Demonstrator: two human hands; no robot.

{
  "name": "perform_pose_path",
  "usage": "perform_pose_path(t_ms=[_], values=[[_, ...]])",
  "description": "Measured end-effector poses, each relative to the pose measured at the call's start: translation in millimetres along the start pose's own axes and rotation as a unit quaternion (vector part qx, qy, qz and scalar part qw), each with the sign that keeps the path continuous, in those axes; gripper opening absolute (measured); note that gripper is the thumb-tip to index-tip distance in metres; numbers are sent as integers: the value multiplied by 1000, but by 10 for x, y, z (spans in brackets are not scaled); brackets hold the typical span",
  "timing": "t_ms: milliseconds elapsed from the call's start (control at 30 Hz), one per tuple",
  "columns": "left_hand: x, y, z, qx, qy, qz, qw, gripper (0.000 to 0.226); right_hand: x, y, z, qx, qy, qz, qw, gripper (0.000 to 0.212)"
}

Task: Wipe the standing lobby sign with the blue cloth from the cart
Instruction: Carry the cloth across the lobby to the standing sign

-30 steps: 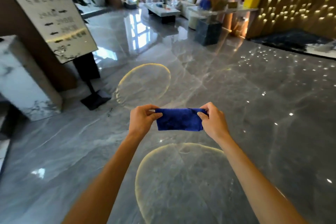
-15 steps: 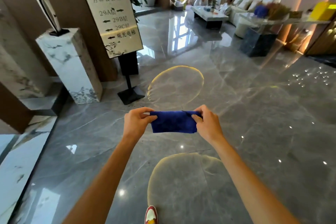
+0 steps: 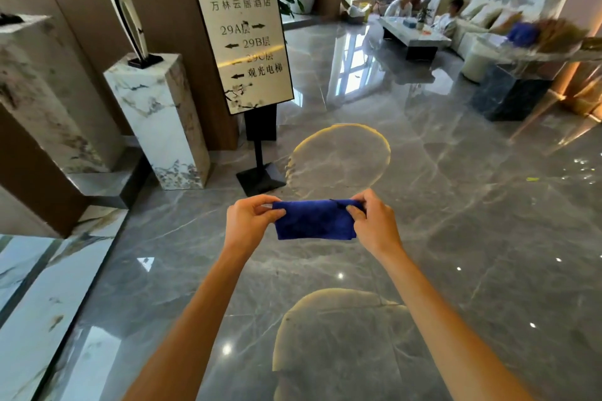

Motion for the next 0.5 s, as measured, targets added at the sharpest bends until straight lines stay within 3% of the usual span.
perform_pose_path(t_ms=[167, 500], values=[[396, 89, -17, -4, 2, 14, 1000, 21, 393, -193, -33, 7, 9, -15, 1000, 13], [1403, 27, 63, -45, -4, 51, 998, 53, 1511, -577, 183, 5, 12, -41, 999, 8]])
Point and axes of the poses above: each hand's wrist, its own x-axis towards the middle knuckle, its own y-axis out of the back of the hand, z = x × y, the point moved 4 cm from there along x, towards the middle knuckle, and after that the axes turned 13 degrees about y, right-handed, at the moved point
